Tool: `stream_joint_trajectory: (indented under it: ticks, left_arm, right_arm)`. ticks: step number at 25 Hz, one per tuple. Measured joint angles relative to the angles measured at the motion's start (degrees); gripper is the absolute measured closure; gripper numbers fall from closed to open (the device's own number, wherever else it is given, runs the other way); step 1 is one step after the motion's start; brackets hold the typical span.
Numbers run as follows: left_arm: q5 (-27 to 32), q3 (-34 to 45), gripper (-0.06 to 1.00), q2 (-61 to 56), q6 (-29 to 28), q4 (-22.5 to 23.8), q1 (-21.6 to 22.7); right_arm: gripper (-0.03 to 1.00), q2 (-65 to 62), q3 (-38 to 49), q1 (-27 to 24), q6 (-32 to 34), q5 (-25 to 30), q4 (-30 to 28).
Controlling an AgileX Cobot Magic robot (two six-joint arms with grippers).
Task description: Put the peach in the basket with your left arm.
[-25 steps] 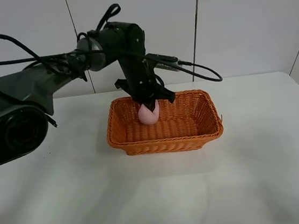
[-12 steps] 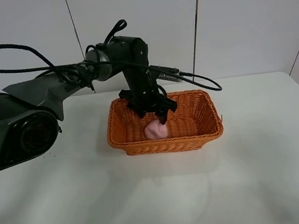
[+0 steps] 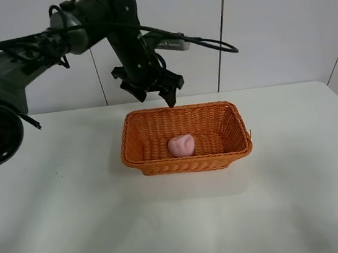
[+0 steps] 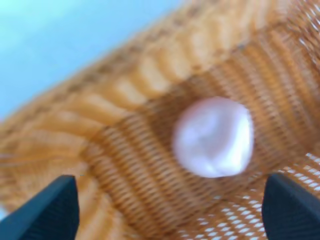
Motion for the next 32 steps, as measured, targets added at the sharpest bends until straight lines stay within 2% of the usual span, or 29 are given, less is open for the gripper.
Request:
stream_joint_trajectory:
  ticks: [5,10,15,19,23,32]
  left_arm:
    - [0.15,1.27,0.10,0.10,1.13,1.56,6.26]
    - [-1.14,4.05,0.10,0.76,1.42,3.43,14.56]
    - [-0.32,4.26,0.10,0.76,1.42,3.61,23.06]
    - [0.10,4.26,0.10,0.76,1.47,1.99,27.66]
    - [0.15,5.62,0.10,-0.03,1.47,0.89,29.65]
    - [0.37,17.83,0.10,-11.25,1.41,0.84,29.69]
  right_arm:
    - [0.27,0.00,0.00,0.00,0.00,0.00,0.00]
    - [0.27,0.00,0.00,0.00,0.00,0.00,0.00]
    - [0.27,0.00,0.00,0.00,0.00,0.00,0.00]
    - [0.27,0.00,0.00,0.00,0.00,0.00,0.00]
    - [0.27,0.00,0.00,0.00,0.00,0.00,0.00]
    - [0.27,0.00,0.00,0.00,0.00,0.00,0.00]
